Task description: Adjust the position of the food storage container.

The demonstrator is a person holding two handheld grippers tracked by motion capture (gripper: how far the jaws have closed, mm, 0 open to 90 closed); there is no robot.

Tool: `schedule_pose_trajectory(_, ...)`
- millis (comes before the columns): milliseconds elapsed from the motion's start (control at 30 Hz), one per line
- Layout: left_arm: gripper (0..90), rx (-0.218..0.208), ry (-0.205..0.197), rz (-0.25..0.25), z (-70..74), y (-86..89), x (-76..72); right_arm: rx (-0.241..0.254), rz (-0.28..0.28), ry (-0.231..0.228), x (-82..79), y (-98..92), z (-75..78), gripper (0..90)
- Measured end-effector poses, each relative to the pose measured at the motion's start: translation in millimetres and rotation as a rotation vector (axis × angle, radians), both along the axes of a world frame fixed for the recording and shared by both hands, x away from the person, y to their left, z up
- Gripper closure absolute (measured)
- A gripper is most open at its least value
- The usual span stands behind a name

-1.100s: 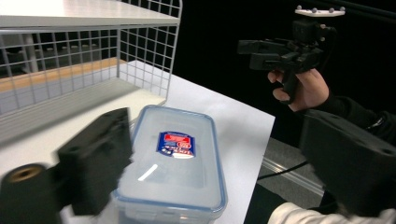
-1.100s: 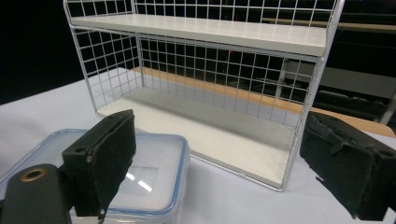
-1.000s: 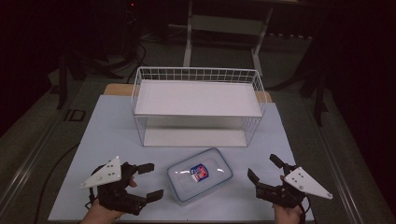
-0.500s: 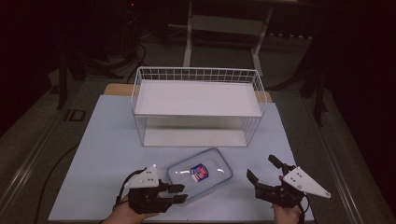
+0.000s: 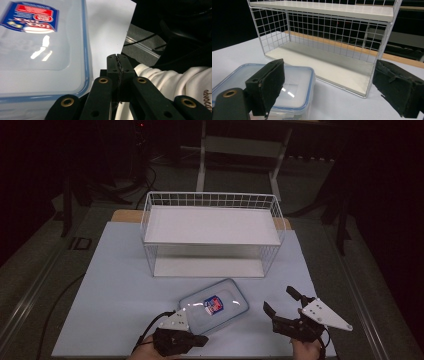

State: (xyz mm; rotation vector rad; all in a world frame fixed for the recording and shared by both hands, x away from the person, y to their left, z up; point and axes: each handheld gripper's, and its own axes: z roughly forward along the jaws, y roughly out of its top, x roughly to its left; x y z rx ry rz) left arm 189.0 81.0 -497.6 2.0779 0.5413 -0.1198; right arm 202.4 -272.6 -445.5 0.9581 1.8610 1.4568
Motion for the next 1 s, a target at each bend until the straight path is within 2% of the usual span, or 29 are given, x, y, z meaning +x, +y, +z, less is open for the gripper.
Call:
schedule_pose_trajectory(200,89.0,0.048,0.003,0.027,-10.3,-6.1,0.9,-0.001,0.003,0.008,1.0,0.1,-0.8,10.6)
schedule_pose_trajectory(367,89.2,0.082,-0.035,0.043,-7.5,-3.6,-1.5,0.001,0.001,0.009,1.0,-0.8,-0.9,10.6)
schedule_pose_trajectory(633,89.2,0.097,-0.037,0.088,-6.0,4.6,2.3,0.000,0.005,0.009,1.1,-0.1,-1.0,10.6)
schedule_pose_trajectory(733,89.2,0.115,-0.041,0.124,-4.6,16.3,5.8,0.001,0.010,0.013,1.6,-0.6,-1.5,10.6)
schedule_pose_trajectory(900,89.2,0.098,-0.036,0.174,-1.2,33.5,12.1,0.006,0.016,0.020,2.1,0.0,-2.1,10.6)
schedule_pose_trajectory(1000,89.2,0.101,-0.032,0.191,0.9,36.6,13.5,0.003,0.020,0.021,2.0,1.2,-2.1,10.6)
